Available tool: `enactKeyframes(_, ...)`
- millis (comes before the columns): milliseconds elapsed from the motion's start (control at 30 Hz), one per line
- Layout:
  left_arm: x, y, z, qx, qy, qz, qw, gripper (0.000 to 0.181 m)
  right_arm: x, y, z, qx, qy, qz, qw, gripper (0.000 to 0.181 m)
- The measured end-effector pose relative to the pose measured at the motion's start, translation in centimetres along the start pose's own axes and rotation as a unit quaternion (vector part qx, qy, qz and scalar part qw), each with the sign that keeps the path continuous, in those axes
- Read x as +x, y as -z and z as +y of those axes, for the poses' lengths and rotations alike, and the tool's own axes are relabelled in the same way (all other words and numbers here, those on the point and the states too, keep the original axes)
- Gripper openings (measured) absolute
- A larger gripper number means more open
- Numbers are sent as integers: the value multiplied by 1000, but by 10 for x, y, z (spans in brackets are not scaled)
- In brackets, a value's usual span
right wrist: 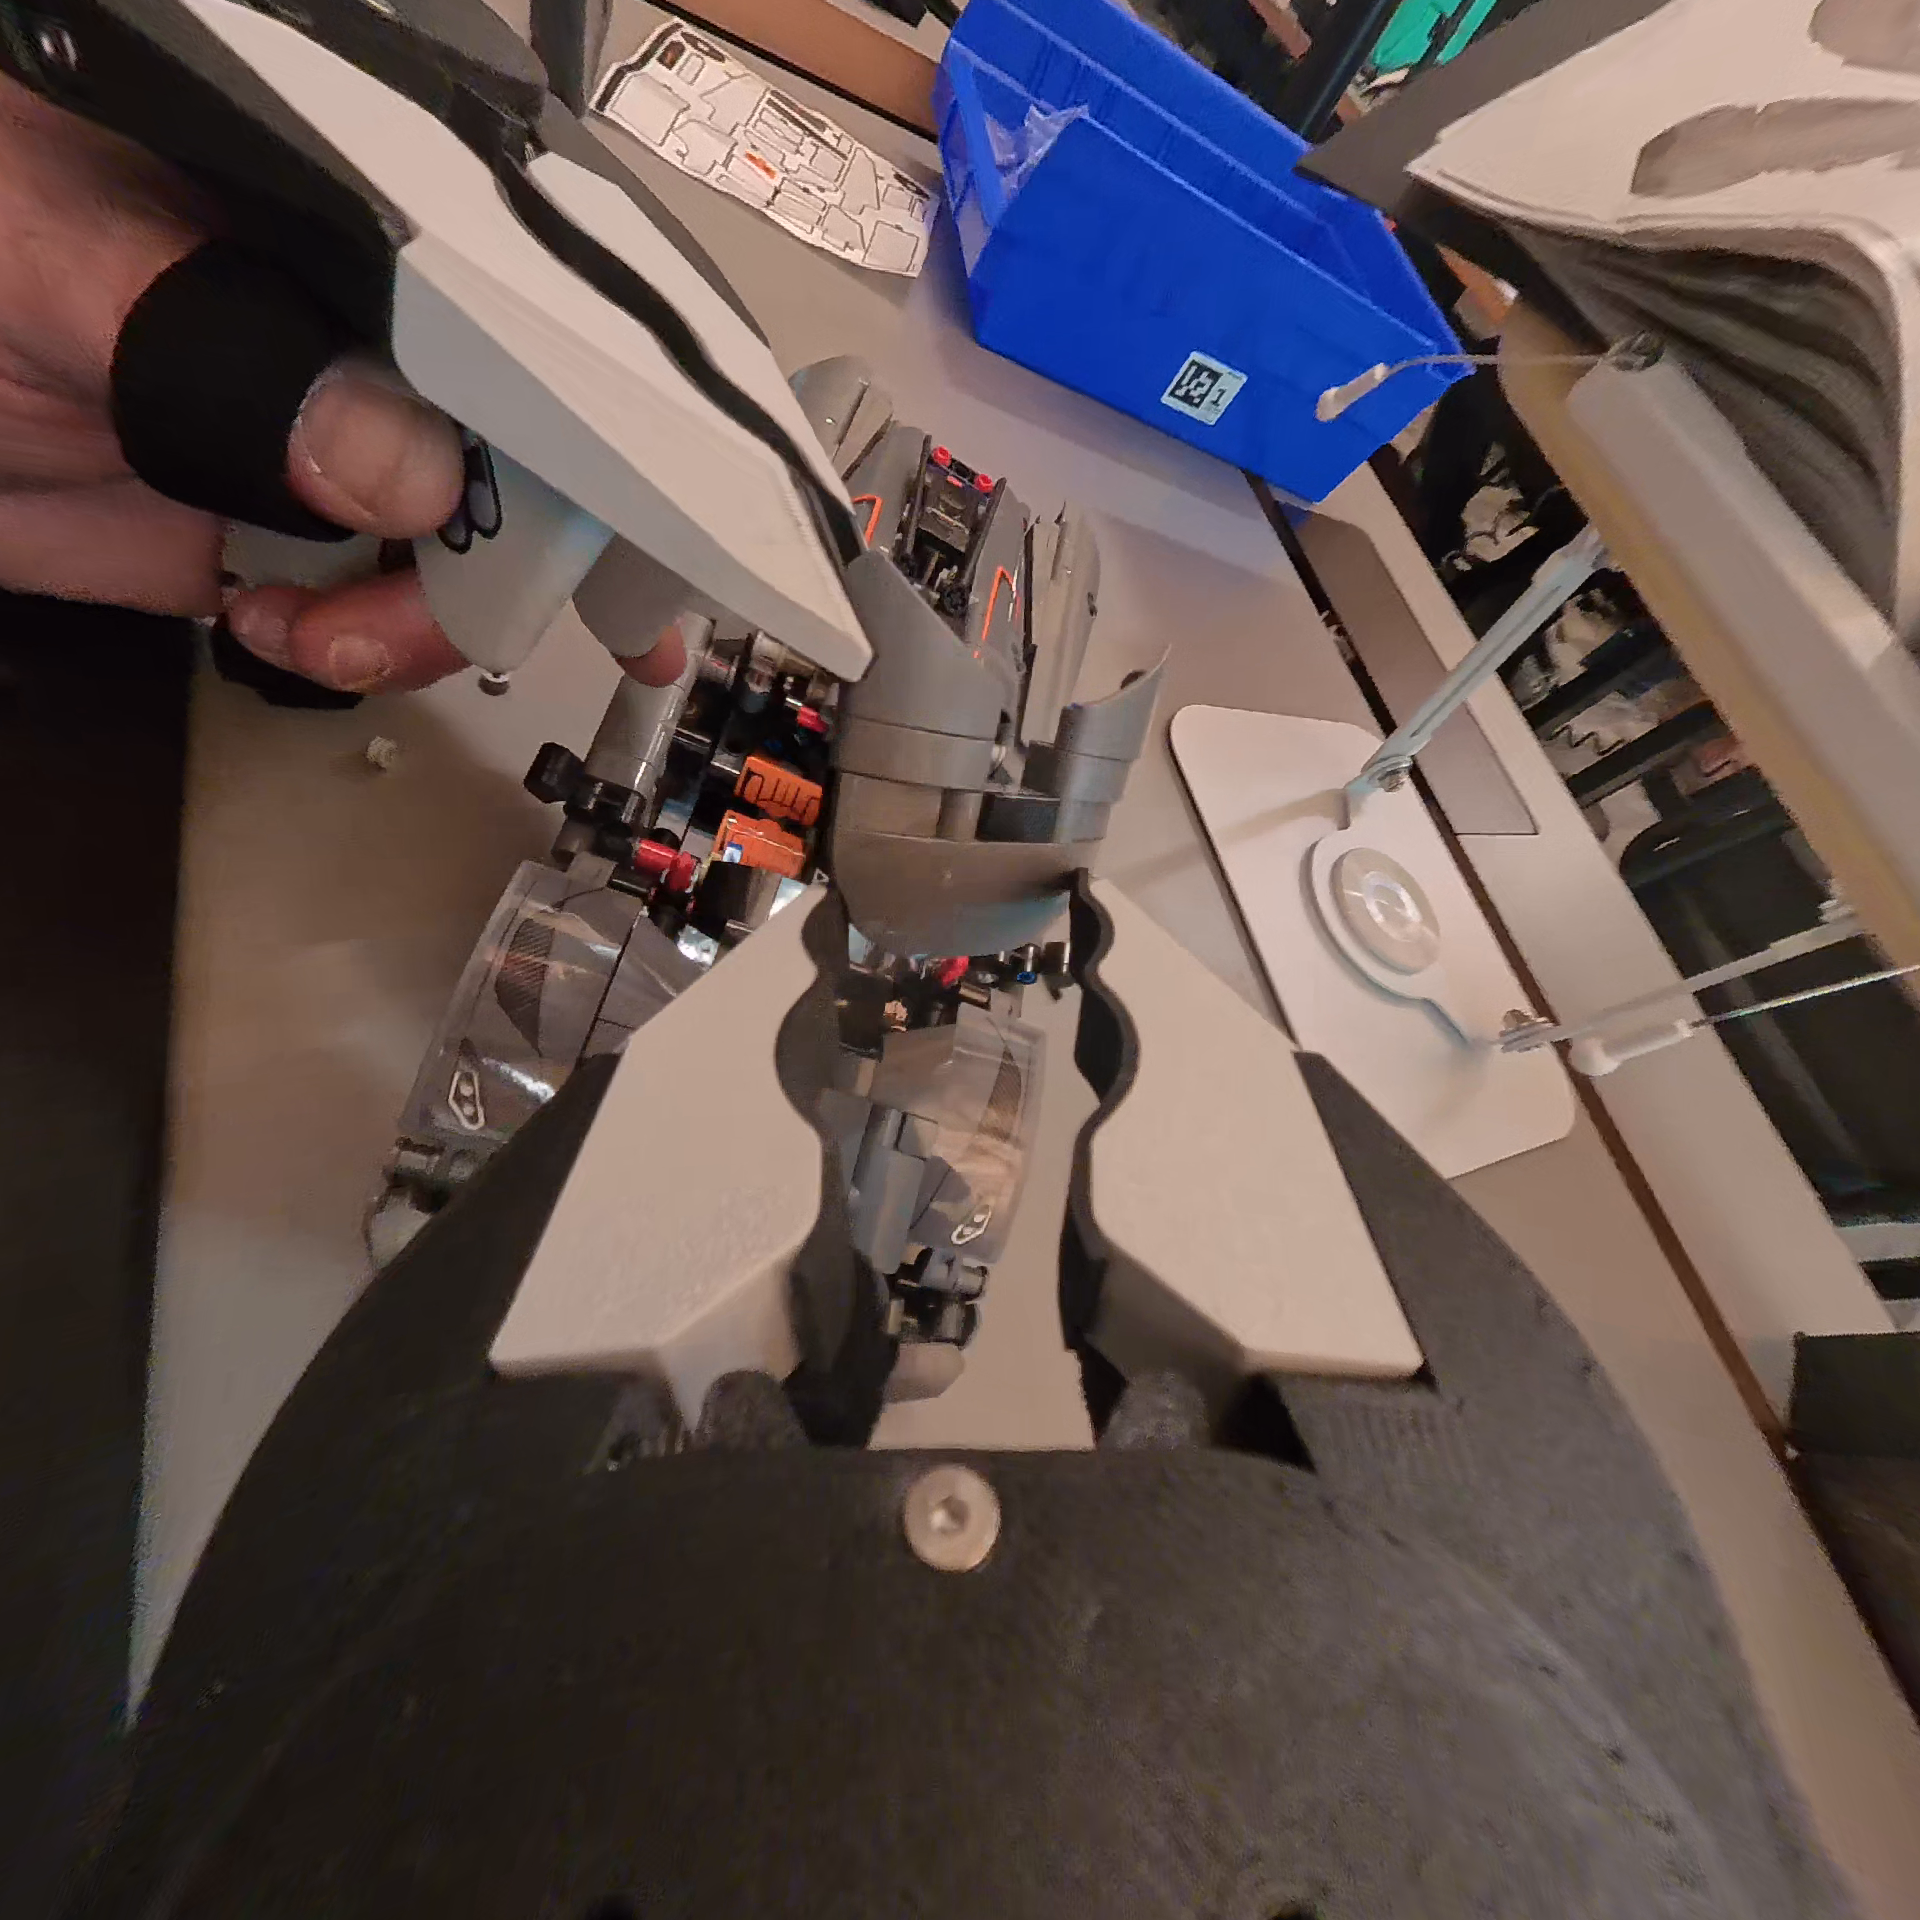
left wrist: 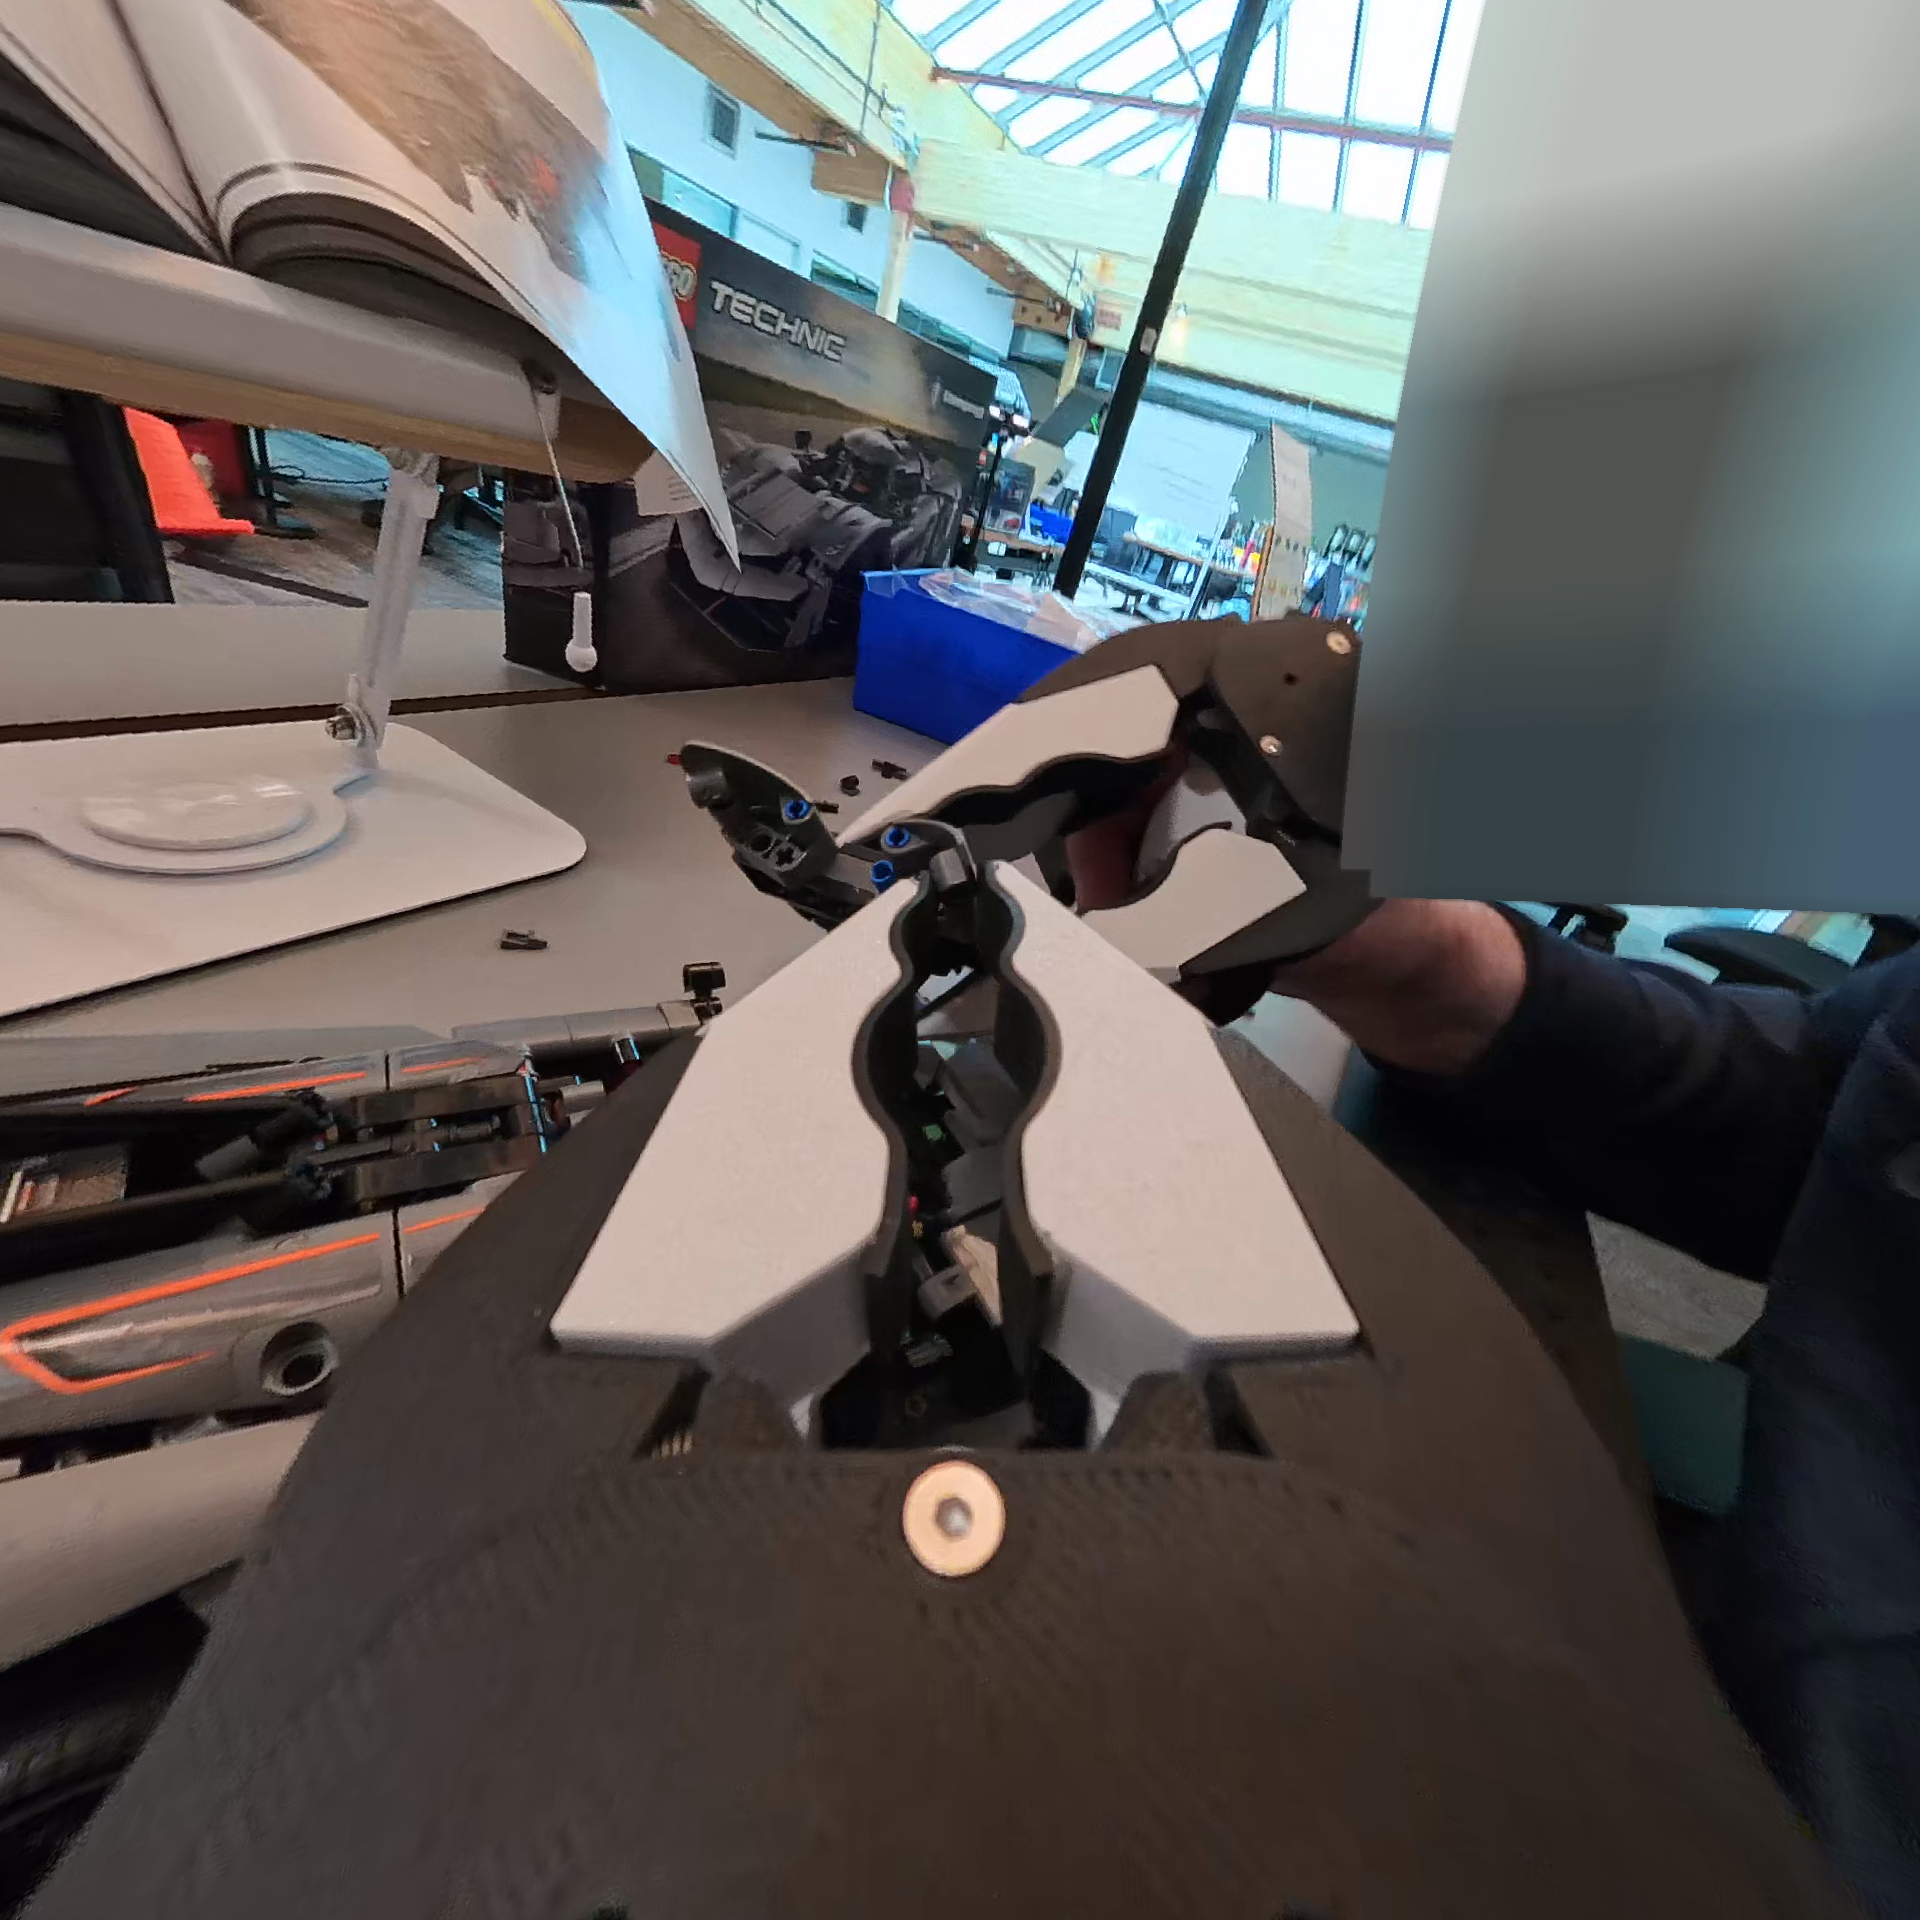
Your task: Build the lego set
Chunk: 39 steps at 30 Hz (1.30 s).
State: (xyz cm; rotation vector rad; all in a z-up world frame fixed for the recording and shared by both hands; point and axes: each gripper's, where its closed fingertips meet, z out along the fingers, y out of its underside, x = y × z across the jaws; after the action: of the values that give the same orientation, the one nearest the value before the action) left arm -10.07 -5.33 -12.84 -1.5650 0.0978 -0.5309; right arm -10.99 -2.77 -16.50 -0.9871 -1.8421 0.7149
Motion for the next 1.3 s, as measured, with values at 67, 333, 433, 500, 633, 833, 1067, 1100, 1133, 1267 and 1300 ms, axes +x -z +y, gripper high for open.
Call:
enactKeyframes(67,-2,0,-2,7,9,-3,1000,6,3,2,-2,-1,26,21,999,34)
enactKeyframes(333,-2,0,-7,33,61,18,997,6,4,6,-9,1,84,54,995,10)
enactKeyframes(433,-1,-1,-7,31,62,20,997,6,3,6,-8,8,60,38,997,9)
enactKeyframes(500,-1,-1,-7,32,68,23,997,6,2,5,-8,16,30,17,999,8)
enactKeyframes(633,-5,1,-12,42,56,8,997,16,2,8,-9,44,-65,-35,996,8)
enactKeyframes(833,-15,6,-14,41,22,-39,998,22,11,18,-14,111,-206,-110,966,8)
enactKeyframes(1067,-9,-9,-2,17,70,-2,997,51,0,27,-32,169,-299,-212,915,8)
enactKeyframes(1100,-5,-9,-6,27,71,11,997,45,-4,26,-34,169,-304,-226,910,7)
enactKeyframes(1133,-1,-8,-8,36,74,22,996,39,-8,26,-35,168,-310,-239,905,8)
enactKeyframes(1267,0,-4,-13,50,84,40,994,17,-12,22,-37,170,-341,-258,888,8)
enactKeyframes(1300,-1,-3,-13,51,78,33,995,15,-9,21,-36,168,-340,-246,892,10)
